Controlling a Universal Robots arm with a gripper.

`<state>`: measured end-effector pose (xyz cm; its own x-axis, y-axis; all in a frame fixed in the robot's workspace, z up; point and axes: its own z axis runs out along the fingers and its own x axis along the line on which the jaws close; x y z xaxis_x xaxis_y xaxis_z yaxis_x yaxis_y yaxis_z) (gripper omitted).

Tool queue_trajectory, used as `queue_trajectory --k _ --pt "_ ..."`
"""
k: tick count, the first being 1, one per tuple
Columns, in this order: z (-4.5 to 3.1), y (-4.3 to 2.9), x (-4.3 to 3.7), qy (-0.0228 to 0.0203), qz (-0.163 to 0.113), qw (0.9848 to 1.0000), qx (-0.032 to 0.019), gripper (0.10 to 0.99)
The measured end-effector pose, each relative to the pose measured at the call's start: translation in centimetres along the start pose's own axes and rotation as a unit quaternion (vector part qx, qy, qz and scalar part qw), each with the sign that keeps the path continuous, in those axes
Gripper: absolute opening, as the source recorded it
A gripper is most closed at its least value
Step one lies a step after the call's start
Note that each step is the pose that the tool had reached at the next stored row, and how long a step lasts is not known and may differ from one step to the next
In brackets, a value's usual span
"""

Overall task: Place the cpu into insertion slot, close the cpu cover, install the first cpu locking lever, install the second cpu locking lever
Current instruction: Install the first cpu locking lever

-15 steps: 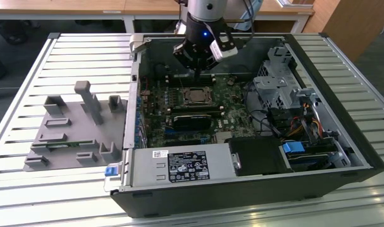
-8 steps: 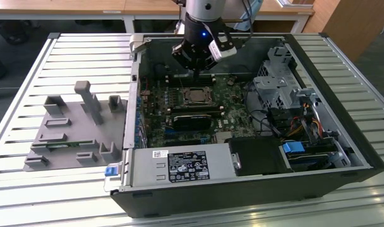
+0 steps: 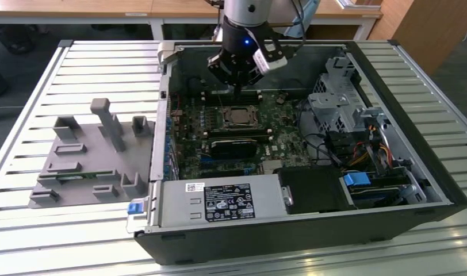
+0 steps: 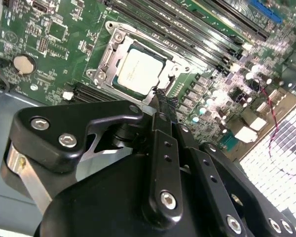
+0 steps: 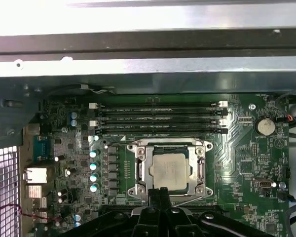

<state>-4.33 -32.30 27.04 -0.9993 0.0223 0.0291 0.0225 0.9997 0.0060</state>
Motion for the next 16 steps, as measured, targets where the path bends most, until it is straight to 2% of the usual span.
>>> queue_trajectory --k 6,7,8,11,13,16 --pt "0.06 -0.01 0.01 -0.0005 -0.049 0.9988 0.0004 0.11" --pt "0.08 0.0 0.04 -0.0027 -0.05 0.9987 -0.0031 0.11" --pt "0.08 0.0 0.09 -0.005 -0.051 0.9987 -0.0089 0.11" --pt "0.1 -0.01 0.41 -0.0105 -0.051 0.9982 -0.03 0.11" --pt "0.17 -0.02 0.97 -0.0114 -0.052 0.9981 -0.0324 0.11" --pt "0.27 -0.05 2.12 -0.0126 -0.052 0.998 -0.0331 0.11"
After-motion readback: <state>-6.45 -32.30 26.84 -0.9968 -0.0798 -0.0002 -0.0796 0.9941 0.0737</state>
